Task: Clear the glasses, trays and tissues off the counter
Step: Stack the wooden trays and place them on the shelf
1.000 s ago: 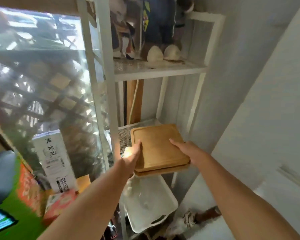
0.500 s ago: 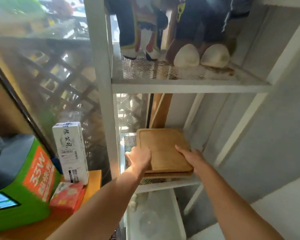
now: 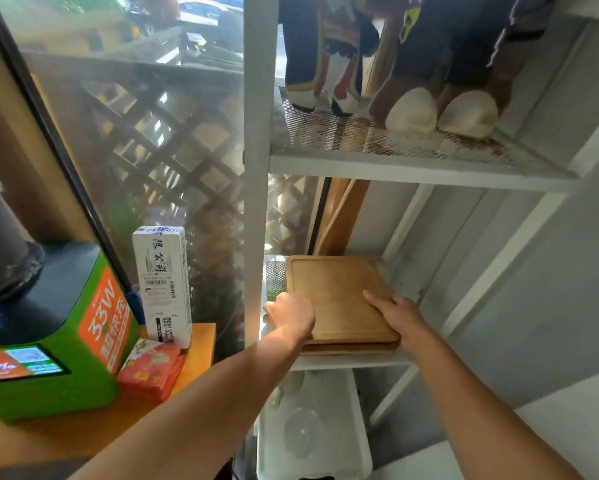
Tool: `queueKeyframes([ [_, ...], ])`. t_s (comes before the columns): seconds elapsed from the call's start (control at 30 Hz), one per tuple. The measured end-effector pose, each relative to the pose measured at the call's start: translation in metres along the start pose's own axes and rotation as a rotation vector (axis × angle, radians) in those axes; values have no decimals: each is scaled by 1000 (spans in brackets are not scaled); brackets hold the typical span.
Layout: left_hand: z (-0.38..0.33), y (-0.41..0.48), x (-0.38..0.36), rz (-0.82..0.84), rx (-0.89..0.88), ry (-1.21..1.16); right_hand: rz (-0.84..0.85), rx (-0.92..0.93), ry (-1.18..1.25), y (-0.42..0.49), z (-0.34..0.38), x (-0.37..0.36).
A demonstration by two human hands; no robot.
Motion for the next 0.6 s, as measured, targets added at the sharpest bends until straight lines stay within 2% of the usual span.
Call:
queueKeyframes([
  [0.17,8,-2,6,10,108,-8,-35,31,-88,-7,2,0],
  [0.27,8,-1,7,22,29,51,-33,54,-138,-7,5,2],
  [0.43,12,0,9,10,7,-56,-14,65,-137,-11,2,2],
  [0.57,14,-5,11,-17,-95,65,-76,145,-250,-21,1,-4],
  [0.6,15,-9,10,33,-93,91,-96,153,-266,-25,2,-4],
])
Point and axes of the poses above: each hand's wrist, its own y-axis towards the middle knuckle, its own x-axis out of the back of the hand, z = x × y, the point moved 6 cm from there along y, towards the middle knuckle, and after that the axes turned 6 degrees about x, right-handed, at the moved point
